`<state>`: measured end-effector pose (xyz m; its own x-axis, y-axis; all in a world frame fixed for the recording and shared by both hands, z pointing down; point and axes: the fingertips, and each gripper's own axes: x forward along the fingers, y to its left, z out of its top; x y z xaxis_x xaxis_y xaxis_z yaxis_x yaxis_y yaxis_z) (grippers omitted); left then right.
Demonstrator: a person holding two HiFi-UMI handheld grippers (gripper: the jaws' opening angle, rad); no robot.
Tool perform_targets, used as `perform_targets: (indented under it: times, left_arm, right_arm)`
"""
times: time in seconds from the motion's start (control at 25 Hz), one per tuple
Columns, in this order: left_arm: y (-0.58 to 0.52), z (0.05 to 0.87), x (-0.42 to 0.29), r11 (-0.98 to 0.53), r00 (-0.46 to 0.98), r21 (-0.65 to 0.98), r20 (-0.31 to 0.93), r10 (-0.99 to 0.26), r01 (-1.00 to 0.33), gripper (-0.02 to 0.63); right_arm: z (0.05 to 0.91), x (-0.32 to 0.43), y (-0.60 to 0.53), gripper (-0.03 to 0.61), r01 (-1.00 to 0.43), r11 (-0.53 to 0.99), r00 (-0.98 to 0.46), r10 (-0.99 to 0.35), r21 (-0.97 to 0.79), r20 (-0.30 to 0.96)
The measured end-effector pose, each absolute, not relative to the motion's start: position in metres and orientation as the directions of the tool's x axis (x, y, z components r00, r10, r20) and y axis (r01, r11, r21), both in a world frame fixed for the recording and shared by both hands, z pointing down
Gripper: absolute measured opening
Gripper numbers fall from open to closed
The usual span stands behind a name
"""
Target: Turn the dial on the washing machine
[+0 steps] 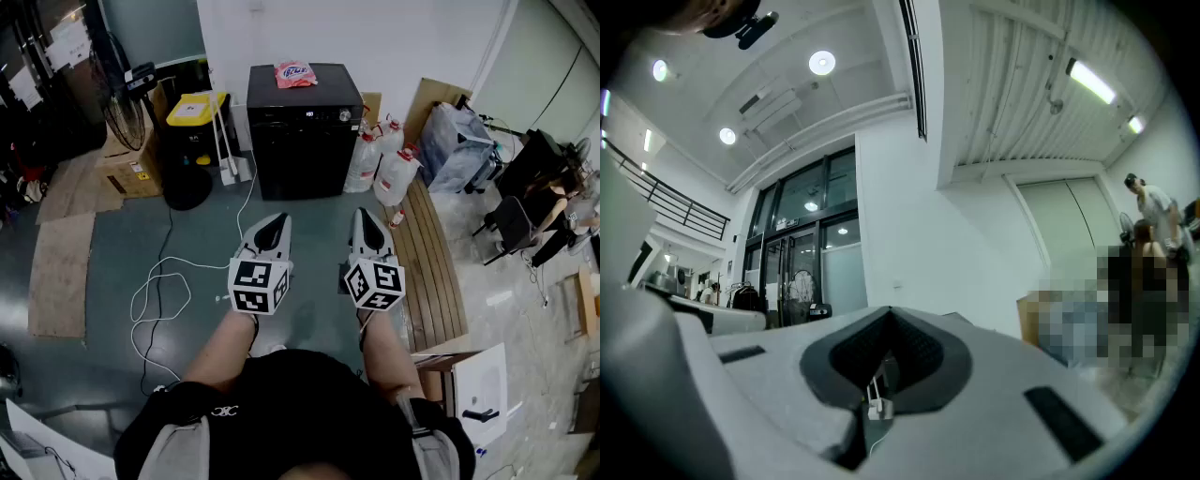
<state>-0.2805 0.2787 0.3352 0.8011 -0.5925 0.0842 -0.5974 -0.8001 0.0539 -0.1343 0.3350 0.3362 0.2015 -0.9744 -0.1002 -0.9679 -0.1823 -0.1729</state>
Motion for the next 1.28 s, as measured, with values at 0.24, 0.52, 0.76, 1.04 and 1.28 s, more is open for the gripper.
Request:
perform_targets:
  times: [0.24,0.52,0.76,1.04,1.28]
  left_arm:
    - [0.266,0.338,-0.285,-0.801,0.802,0.062,0.092,-0.589,-0.596,-0.005]
    - [0.245,0.336,-0.294,-0.812,0.815,0.072,0.080,-0.575,-0.580,-0.005]
    - [0.224,0.348,-0.300,-0.835,0.837,0.072,0.084,-0.540,-0.546,-0.005]
    - [0.201,0.359,-0.304,-0.844,0.845,0.061,0.094,-0.527,-0.533,-0.005]
    - [0.176,0.358,-0.293,-0.845,0.844,0.038,0.084,-0.529,-0.533,-0.005]
  right_arm:
    - [0.337,-0.144,0.322,0.000,-0.976,-0.187,0.198,-0.976,-0.114,-0.095]
    - [0.334,-0.156,0.300,0.000,-0.977,-0.207,0.212,-0.974,-0.057,-0.086]
    - [0.343,-0.169,0.283,0.000,-0.972,-0.231,0.233,-0.970,-0.040,-0.068]
    - [0.355,-0.173,0.262,0.000,-0.968,-0.248,0.251,-0.966,-0.044,-0.060]
    - [0.352,-0.158,0.240,0.000,-0.966,-0.253,0.256,-0.963,-0.048,-0.079]
